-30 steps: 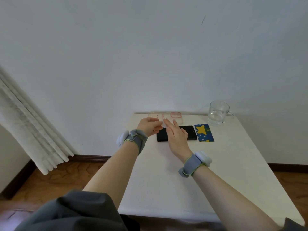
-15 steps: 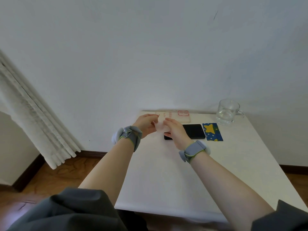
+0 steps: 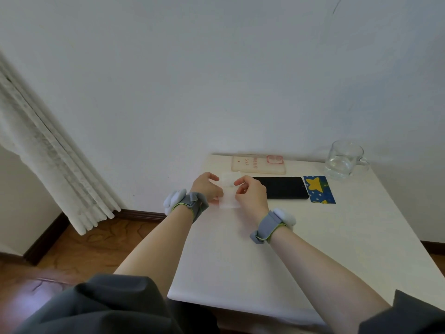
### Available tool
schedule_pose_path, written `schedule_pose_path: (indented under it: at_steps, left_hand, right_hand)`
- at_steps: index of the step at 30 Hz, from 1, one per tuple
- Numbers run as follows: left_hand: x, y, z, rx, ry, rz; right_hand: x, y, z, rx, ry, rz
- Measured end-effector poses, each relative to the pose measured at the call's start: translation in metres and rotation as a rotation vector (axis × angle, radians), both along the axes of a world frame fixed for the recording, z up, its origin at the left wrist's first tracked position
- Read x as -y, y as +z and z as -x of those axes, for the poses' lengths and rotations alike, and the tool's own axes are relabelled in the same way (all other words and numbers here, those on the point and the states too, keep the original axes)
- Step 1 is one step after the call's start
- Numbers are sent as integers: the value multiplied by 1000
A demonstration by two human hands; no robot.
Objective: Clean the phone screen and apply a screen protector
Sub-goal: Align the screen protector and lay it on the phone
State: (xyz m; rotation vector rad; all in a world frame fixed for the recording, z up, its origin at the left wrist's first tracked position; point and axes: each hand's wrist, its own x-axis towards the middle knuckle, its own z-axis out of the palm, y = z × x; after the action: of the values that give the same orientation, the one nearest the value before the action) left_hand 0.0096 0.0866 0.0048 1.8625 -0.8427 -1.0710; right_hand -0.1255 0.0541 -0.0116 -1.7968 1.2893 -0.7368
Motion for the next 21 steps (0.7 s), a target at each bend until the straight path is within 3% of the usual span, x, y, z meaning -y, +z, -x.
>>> schedule_pose_path:
  at_steps: [13, 21]
  left_hand:
    - [7, -16, -3, 400, 4, 149]
    - [29, -3, 7, 457, 83, 237]
  right_hand:
    - [5, -9, 4, -363, 21, 347]
    - [39, 5, 26, -387, -185, 294]
